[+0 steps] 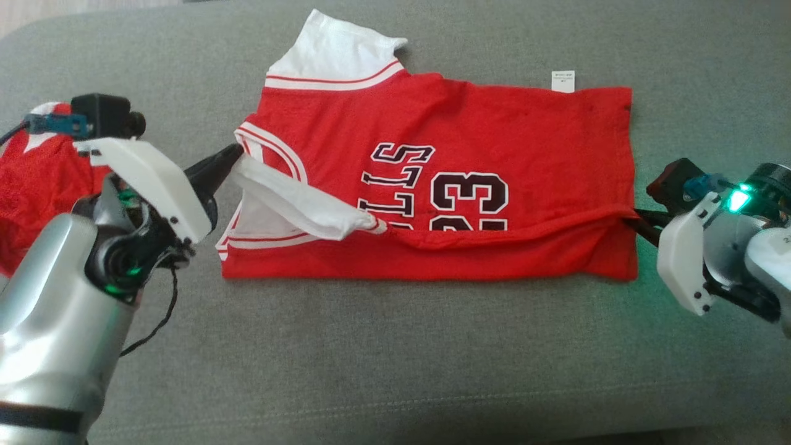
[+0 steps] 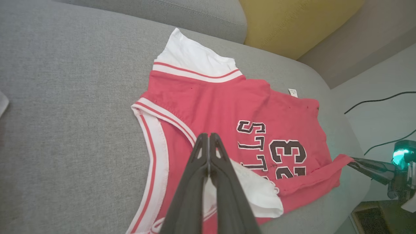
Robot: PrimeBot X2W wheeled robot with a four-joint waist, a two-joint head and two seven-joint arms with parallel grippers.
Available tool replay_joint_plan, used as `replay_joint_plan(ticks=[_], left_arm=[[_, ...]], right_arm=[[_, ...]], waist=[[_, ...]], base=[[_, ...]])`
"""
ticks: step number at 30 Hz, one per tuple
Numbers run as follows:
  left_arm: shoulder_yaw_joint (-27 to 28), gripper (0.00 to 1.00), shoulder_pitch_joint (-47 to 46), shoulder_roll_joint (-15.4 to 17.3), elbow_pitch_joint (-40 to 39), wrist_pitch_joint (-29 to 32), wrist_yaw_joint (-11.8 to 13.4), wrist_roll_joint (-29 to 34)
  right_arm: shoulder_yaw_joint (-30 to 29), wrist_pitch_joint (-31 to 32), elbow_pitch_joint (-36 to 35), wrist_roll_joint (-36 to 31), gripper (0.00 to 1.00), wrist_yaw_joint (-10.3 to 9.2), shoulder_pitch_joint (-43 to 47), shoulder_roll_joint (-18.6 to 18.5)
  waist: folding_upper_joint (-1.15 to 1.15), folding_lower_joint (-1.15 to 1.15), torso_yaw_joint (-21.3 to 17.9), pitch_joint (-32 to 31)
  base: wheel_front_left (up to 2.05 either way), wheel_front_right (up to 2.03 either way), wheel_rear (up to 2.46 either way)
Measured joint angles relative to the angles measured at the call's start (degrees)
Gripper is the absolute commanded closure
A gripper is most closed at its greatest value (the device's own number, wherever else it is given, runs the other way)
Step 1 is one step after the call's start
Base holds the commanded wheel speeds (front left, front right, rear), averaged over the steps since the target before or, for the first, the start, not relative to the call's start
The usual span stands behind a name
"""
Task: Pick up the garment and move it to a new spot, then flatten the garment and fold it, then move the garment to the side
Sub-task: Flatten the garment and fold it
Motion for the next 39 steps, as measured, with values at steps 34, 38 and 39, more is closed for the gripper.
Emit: replay_joint_plan(ticks=[34, 38, 39], left_arm=[[9.5, 0.0, 17.5, -12.7, 0.0, -38.1, 5.9, 12.5], [13.1, 0.0, 26.2, -17.3, -4.8, -38.2, 6.5, 20.7], [13.4, 0.0, 27.7, -17.8, -4.8, -38.2, 6.5, 22.4]], right_arm=[[-40.7, -29.2, 15.8, -0.5, 0.0, 0.0, 13.9, 19.6], [-56.4, -29.4, 5.6, -12.6, 0.0, -0.01, 29.5, 27.2], [-58.6, -29.4, 3.8, -14.6, 0.0, 0.0, 32.7, 29.2]], waist=[[0.0, -0.02, -0.6, -10.7], [0.0, -0.02, -1.1, -10.8], [0.0, -0.02, -1.3, -10.8]], base=[[0.0, 0.0, 0.0], [0.0, 0.0, 0.0], [0.0, 0.0, 0.0]])
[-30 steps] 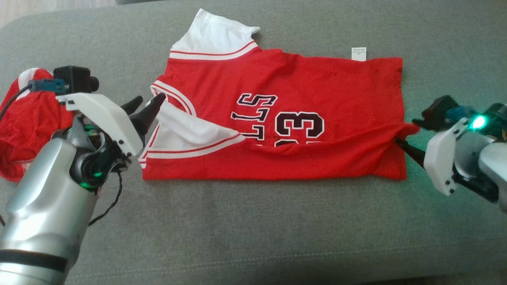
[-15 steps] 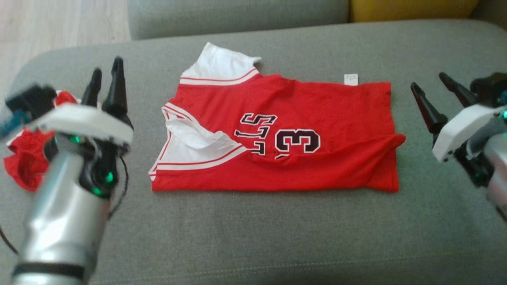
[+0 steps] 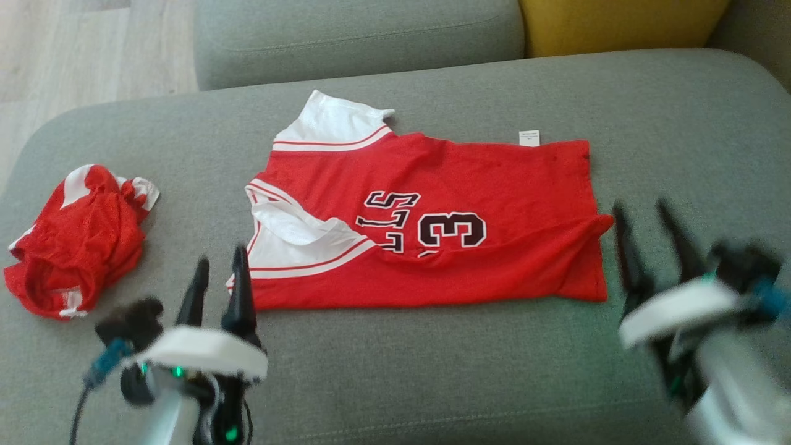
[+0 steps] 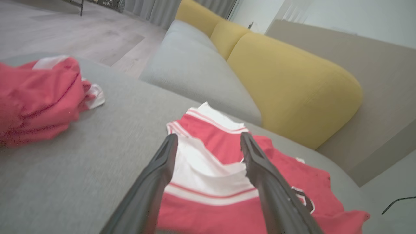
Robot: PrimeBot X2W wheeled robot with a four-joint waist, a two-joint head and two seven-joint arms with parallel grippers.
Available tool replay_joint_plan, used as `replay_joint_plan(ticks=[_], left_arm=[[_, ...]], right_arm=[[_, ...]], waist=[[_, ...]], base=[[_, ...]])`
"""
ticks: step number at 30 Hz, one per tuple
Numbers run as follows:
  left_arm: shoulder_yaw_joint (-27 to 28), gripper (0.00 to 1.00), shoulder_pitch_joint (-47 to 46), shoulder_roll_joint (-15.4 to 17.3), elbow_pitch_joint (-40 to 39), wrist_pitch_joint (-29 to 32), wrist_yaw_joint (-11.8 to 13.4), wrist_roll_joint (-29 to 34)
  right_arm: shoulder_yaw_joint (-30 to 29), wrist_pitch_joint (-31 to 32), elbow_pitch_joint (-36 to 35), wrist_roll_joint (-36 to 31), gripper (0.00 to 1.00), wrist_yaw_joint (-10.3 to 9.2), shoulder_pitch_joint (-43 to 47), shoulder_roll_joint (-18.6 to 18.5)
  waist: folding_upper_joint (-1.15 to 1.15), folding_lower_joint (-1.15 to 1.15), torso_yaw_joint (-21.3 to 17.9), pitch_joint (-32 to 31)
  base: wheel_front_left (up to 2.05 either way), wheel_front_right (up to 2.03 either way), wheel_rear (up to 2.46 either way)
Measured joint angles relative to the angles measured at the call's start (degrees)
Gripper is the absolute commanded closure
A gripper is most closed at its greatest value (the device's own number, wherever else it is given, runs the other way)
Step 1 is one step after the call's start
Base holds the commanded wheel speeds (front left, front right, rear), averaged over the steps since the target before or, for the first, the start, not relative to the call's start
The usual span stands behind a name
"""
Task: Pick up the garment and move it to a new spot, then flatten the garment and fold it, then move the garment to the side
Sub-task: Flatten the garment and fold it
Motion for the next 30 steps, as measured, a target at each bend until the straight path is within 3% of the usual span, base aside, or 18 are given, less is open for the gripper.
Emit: replay_joint_plan(ticks=[3, 6, 10, 21, 27, 28, 29, 30], left_arm=[[2.2, 0.0, 2.9, -1.5, 0.1, 0.0, 0.1, 2.7], [4.0, 0.0, 2.9, -2.0, 1.2, 0.0, 0.1, 5.8], [5.3, 0.0, 1.8, -2.5, 5.3, 0.0, 0.4, 9.1], [6.5, 0.0, -7.8, -1.8, 25.0, 0.2, 5.2, 13.2], [5.6, 0.0, -12.1, -0.5, 32.9, 1.4, 5.8, 14.7], [5.4, 0.31, -12.9, -0.4, 33.6, 1.9, 5.6, 14.7], [5.3, 1.0, -13.7, -0.4, 34.3, 2.2, 4.7, 14.7], [5.2, 1.0, -14.4, -0.3, 35.0, 2.3, 4.0, 14.7]], right_arm=[[-3.5, 0.0, -4.3, -5.4, 0.0, -0.01, 7.3, 4.9], [-5.1, 0.0, -6.9, -8.9, 0.0, -0.01, 9.9, 7.4], [-6.4, 0.3, -9.5, -11.0, 0.0, -0.01, 10.0, 8.3], [-6.6, 1.8, -12.9, -12.9, 0.0, -0.01, 10.0, 10.2], [-6.5, 1.8, -13.5, -12.9, 0.0, -0.01, 10.0, 10.5], [-6.6, 1.8, -13.5, -12.9, 0.0, -0.01, 10.0, 10.6], [-6.7, 1.8, -13.5, -12.9, 0.0, -0.01, 10.0, 10.6], [-6.8, 1.8, -13.4, -12.9, 0.0, -0.01, 10.0, 10.7]], waist=[[0.0, 0.0, -0.6, 0.3], [0.0, 0.0, -1.3, 0.8], [0.0, 0.0, -2.3, 1.5], [0.0, 0.0, -5.5, 4.1], [0.0, 0.0, -6.9, 5.5], [0.0, 0.0, -7.1, 5.7], [0.0, 0.0, -7.2, 5.8], [0.0, 0.0, -7.2, 6.0]], base=[[0.0, 0.0, 0.0], [0.0, 0.0, 0.0], [0.0, 0.0, 0.0], [0.0, 0.0, 0.0], [0.0, 0.0, 0.0], [0.0, 0.0, 0.0], [0.0, 0.0, 0.0], [0.0, 0.0, 0.0]])
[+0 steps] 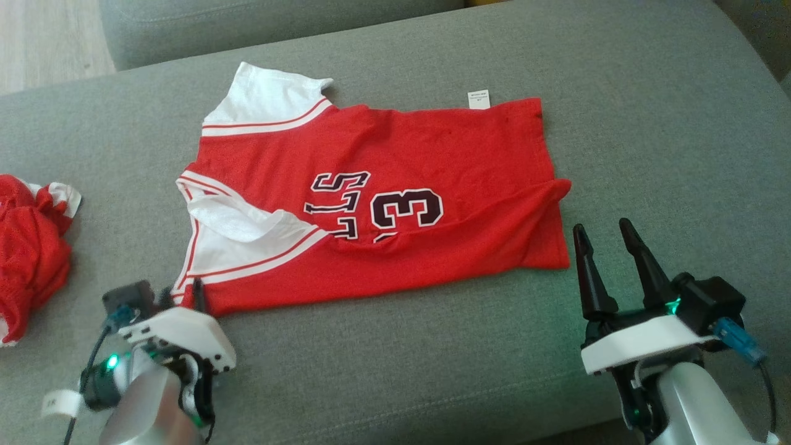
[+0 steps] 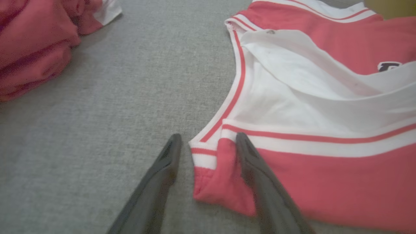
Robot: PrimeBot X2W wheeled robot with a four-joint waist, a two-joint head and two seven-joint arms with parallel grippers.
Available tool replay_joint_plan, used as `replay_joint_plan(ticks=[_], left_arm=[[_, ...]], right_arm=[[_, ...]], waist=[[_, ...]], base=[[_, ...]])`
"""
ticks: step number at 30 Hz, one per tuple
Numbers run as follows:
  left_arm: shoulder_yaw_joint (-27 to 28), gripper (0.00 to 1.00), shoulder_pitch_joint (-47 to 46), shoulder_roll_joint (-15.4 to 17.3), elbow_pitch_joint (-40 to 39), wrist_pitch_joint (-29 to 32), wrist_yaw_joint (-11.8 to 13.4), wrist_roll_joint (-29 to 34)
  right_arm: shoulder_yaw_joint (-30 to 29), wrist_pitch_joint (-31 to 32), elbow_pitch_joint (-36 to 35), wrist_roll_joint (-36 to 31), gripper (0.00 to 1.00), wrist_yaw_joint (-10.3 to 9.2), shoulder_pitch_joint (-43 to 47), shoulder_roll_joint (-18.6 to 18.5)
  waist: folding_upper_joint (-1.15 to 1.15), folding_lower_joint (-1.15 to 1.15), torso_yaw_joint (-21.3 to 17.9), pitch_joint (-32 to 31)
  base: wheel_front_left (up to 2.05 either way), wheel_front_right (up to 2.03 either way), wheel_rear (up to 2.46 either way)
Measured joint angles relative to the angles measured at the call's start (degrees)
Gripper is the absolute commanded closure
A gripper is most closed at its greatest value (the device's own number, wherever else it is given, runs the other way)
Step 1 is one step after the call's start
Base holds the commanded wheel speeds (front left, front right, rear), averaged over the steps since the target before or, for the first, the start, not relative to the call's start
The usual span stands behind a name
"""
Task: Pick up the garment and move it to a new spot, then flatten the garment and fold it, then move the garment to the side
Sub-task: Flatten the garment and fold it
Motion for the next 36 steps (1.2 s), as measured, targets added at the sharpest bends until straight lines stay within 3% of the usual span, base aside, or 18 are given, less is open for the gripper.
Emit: replay_joint_plan(ticks=[7, 13, 18, 27, 28, 29, 30, 36], left_arm=[[-0.4, 1.0, -1.1, -0.8, 0.0, -1.6, -2.7, -0.6], [-0.3, 1.0, 0.0, -1.5, -8.0, -2.1, -4.3, -0.3], [-0.4, 1.0, 2.1, -2.2, -14.2, -2.2, -5.0, 1.1], [-1.9, 1.0, 4.8, -2.8, -18.6, -2.2, -5.8, 1.6], [-2.0, 1.0, 4.8, -2.8, -18.6, -2.2, -5.8, 1.6], [-2.1, 1.0, 4.8, -2.9, -18.6, -2.2, -5.8, 1.7], [-2.2, 1.0, 4.8, -2.9, -18.6, -2.2, -5.8, 2.0], [-2.4, 1.0, 4.8, -2.9, -16.8, -2.2, -5.8, 2.0]], right_arm=[[-1.5, 4.1, 5.2, 0.7, 0.0, 0.0, -0.1, 1.3], [-5.3, 7.8, 14.8, 5.4, 0.0, 0.0, -3.1, 2.4], [-8.3, 8.1, 21.5, 7.5, 0.0, 0.0, -7.0, 2.5], [-7.3, 7.6, 32.5, 15.7, 0.0, 0.0, -13.1, 2.5], [-6.7, 7.6, 33.3, 16.1, 0.1, 0.0, -13.9, 2.5], [-5.9, 7.8, 33.9, 16.7, 0.75, 0.0, -14.7, 2.4], [-5.2, 7.8, 34.4, 17.3, 1.0, 0.0, -15.3, 2.4], [-3.2, 7.0, 37.4, 17.1, 1.0, 0.0, -16.5, 2.2]], waist=[[0.0, 0.0, 1.6, 0.3], [0.0, 0.0, 4.5, 0.4], [0.0, 0.0, 6.6, 0.4], [0.0, 0.0, 9.3, 1.0], [0.0, 0.0, 9.5, 1.1], [0.0, 0.0, 9.6, 1.2], [0.0, 0.0, 9.6, 1.3], [0.0, 0.0, 9.6, 0.7]], base=[[0.0, 0.0, 0.0], [0.0, 0.0, 0.0], [0.0, 0.0, 0.0], [0.0, 0.0, 0.0], [0.0, 0.0, 0.0], [0.0, 0.0, 0.0], [0.0, 0.0, 0.0], [0.0, 0.0, 0.0]])
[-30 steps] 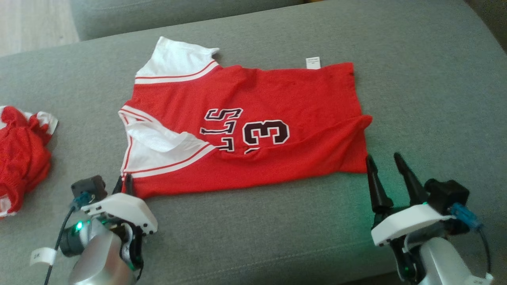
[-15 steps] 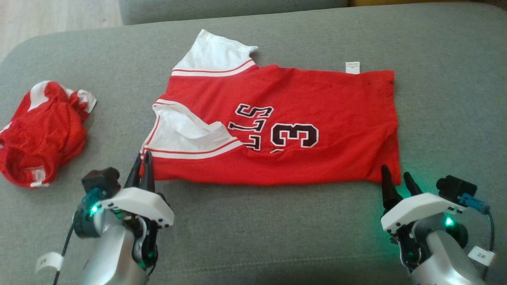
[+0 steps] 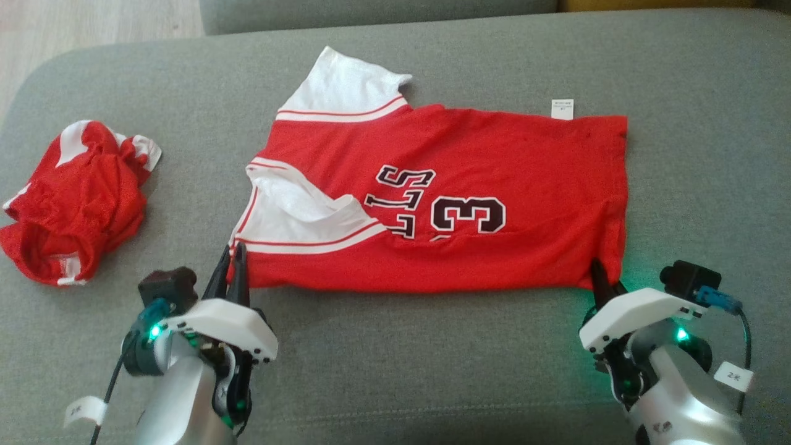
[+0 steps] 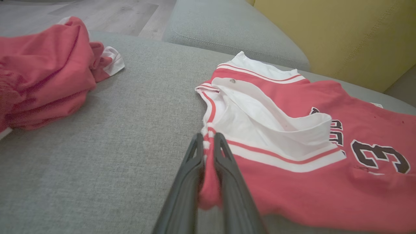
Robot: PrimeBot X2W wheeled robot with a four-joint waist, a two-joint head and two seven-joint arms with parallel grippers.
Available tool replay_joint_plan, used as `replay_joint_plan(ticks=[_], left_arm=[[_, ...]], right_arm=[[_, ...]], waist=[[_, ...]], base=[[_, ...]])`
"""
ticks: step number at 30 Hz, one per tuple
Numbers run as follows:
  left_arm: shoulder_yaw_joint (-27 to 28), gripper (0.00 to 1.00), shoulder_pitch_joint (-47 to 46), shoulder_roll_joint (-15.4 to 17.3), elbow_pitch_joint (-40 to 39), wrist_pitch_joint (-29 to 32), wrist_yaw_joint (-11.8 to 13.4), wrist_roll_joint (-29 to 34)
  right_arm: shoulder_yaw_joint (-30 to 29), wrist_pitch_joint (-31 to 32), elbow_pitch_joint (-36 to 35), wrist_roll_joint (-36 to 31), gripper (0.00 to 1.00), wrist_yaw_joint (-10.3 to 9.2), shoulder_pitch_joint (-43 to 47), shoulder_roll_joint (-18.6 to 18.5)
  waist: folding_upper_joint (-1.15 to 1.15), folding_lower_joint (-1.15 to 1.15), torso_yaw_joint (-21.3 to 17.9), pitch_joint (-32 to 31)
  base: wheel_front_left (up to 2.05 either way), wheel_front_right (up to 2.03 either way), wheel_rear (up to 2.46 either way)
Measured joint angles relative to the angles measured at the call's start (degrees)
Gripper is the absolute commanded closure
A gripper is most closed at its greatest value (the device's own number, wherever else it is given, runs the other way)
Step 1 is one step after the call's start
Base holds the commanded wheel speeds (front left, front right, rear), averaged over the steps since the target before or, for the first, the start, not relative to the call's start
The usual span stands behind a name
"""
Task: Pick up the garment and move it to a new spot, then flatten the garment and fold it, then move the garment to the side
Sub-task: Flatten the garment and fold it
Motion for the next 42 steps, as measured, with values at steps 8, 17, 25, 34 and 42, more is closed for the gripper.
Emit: replay_joint_plan(ticks=[8, 17, 25, 34, 42], left_arm=[[-0.1, 1.0, 3.1, 0.2, 3.1, 0.2, -0.5, -0.4], [-1.7, 1.0, 10.4, 0.8, 1.8, 3.2, -2.0, -1.2], [-3.0, 1.0, 16.6, 1.6, -3.7, 8.1, -2.4, -2.6], [-0.9, 0.0, 17.3, 1.9, -11.6, 4.4, -0.8, -4.4], [2.5, 0.0, 15.8, 0.9, -20.7, 0.0, -1.5, -6.7]], right_arm=[[3.2, 2.4, 0.1, -0.3, 1.0, 0.0, 1.1, -4.1], [7.6, 12.7, -7.1, 3.6, 1.0, 0.0, 8.5, -10.5], [6.8, 21.3, -15.9, 7.6, 1.0, 0.01, 15.7, -13.9], [-0.1, 14.5, -26.0, 2.4, 0.0, 0.0, 18.5, -12.2], [-1.1, 2.6, -37.1, -5.5, 0.0, 0.0, 18.7, -8.6]], waist=[[0.0, 0.0, -0.3, -3.1], [0.0, 0.0, -0.7, -7.7], [0.0, 0.0, -1.0, -8.8], [0.0, 0.0, -1.2, -8.5], [0.0, 0.0, -1.5, -8.2]], base=[[0.0, 0.0, 0.0], [0.0, 0.0, 0.0], [0.0, 0.0, 0.0], [0.0, 0.0, 0.0], [0.0, 0.0, 0.0]])
